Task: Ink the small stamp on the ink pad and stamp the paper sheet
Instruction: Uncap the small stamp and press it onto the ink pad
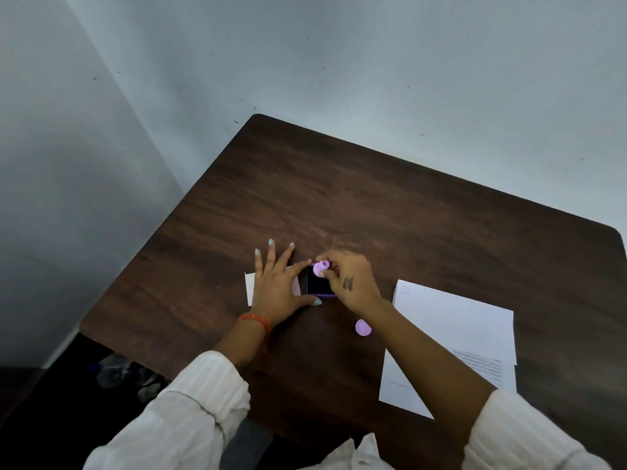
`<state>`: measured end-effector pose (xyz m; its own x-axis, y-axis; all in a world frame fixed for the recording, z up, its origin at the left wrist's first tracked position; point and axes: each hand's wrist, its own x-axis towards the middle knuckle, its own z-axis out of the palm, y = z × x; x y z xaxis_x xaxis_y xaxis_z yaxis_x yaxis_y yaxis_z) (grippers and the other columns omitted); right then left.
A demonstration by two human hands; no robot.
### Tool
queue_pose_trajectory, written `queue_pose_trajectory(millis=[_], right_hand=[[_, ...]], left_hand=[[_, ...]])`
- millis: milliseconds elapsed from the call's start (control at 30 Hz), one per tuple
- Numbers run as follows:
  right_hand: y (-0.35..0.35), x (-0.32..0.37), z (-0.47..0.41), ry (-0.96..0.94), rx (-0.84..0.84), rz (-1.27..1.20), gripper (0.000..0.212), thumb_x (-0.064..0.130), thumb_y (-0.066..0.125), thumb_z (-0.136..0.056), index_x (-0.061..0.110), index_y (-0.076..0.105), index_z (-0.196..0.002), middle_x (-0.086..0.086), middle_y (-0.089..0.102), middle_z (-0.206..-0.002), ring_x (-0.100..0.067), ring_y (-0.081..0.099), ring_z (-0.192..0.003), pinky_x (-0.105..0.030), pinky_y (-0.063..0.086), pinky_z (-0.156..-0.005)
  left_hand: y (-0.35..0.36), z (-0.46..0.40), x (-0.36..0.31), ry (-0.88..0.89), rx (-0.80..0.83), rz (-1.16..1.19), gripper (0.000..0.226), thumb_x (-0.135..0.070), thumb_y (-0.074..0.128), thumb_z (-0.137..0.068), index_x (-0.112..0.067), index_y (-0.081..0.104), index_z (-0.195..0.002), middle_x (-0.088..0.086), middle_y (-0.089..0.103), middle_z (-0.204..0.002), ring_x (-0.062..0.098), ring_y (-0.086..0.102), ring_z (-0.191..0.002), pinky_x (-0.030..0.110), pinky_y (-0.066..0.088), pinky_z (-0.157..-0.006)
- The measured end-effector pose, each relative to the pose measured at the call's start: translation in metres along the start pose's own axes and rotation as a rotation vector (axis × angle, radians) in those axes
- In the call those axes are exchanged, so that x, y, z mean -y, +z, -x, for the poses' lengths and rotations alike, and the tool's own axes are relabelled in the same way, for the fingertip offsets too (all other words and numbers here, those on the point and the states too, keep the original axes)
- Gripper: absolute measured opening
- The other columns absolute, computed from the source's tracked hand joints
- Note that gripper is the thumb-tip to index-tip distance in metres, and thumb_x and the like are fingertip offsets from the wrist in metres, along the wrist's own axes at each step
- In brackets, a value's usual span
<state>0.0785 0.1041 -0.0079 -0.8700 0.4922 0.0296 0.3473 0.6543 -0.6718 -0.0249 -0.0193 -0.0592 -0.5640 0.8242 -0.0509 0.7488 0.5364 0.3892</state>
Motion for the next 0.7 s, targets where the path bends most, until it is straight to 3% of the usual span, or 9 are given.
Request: queue_pose_trajectory(millis=[167,367,533,700], right_hand=[[0.016,-0.003,0.002,-0.081,0.077,0.178,0.011,0.003,0.058,-0.083,0.004,0.065,-0.092,-0.015,0.068,-0.092,-0.028,0.060,-0.088,-0.028,0.040,-0.074],[0.017,0.000,0.003,-0.169,0.083,0.298,0.029,0.000,0.069,-0.071,-0.004,0.062,-0.098,-0.024,0.066,-0.100,-0.037,0.059,-0.095,-0.040,0.048,-0.078],[0.025,-0.006,0.003,-0.228,0.082,0.412,0.051,0.004,0.082,-0.054,-0.004,0.063,-0.100,-0.021,0.070,-0.093,-0.035,0.064,-0.086,-0.038,0.055,-0.071],[0.028,-0.006,0.003,-0.230,0.062,0.473,0.055,0.008,0.084,-0.054,-0.002,0.062,-0.103,-0.020,0.069,-0.097,-0.033,0.064,-0.090,-0.038,0.055,-0.074]], left_hand=[[0.000,0.000,0.000,-0.002,0.002,0.004,0.079,-0.061,0.066,-0.065,-0.033,0.041,-0.134,0.006,0.016,-0.156,0.033,-0.012,-0.144,0.050,-0.018,-0.111],[0.003,-0.001,0.002,0.003,-0.022,0.036,0.079,-0.062,0.067,-0.064,-0.033,0.042,-0.133,0.006,0.018,-0.156,0.033,-0.011,-0.144,0.051,-0.017,-0.112],[0.003,-0.002,0.003,0.012,-0.015,0.029,0.078,-0.062,0.066,-0.064,-0.034,0.042,-0.133,0.005,0.016,-0.157,0.031,-0.013,-0.144,0.050,-0.019,-0.111],[0.003,-0.002,0.002,0.013,-0.001,0.032,0.077,-0.062,0.065,-0.066,-0.034,0.041,-0.133,0.005,0.015,-0.157,0.032,-0.012,-0.144,0.049,-0.019,-0.111]])
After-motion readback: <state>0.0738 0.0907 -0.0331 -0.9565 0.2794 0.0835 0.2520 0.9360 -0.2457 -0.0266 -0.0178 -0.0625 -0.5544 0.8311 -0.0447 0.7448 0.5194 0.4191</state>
